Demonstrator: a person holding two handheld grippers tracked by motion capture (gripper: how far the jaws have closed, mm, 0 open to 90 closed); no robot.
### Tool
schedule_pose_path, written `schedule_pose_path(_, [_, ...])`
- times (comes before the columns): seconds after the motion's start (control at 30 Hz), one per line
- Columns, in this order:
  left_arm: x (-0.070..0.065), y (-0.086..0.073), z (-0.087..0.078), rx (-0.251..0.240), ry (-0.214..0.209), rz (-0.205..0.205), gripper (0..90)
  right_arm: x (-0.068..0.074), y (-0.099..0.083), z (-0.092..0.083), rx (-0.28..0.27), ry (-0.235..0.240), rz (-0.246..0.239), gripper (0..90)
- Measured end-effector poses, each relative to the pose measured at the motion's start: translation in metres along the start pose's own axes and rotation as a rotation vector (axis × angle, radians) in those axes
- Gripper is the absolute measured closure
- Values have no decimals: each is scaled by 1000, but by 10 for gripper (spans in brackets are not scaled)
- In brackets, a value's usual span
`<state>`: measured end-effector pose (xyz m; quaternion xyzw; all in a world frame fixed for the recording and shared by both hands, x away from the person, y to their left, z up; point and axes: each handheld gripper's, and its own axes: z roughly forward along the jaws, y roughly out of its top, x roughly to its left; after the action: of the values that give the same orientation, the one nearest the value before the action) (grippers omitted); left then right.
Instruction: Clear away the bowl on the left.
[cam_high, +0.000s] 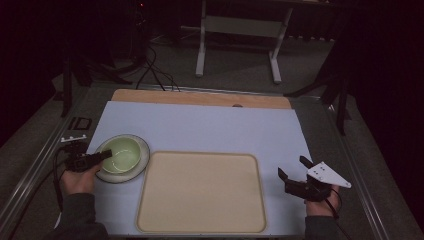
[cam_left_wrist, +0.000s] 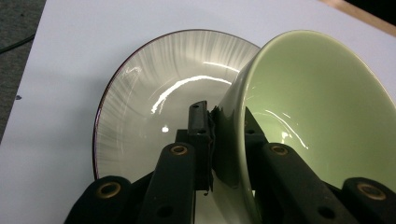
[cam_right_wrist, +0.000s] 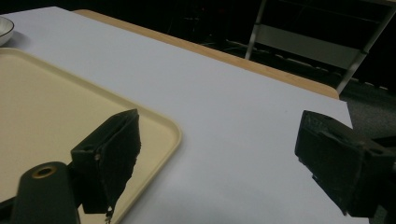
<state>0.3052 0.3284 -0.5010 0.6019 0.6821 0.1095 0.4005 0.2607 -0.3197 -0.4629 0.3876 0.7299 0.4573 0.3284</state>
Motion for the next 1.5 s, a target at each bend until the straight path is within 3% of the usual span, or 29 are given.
schedule_pose_path(0.27, [-3,2,-9,-31,-18,-6,817,0,0,0,1,-2,0,139])
schedule_pose_path(0.67, [-16,4,-19,-54,-52,26,817,-1,0,0,-4,-3,3,140])
schedule_pose_path(1.5, [-60,-1,-33,-49,-112,154,816,-2,0,-2,-9,-5,6,140])
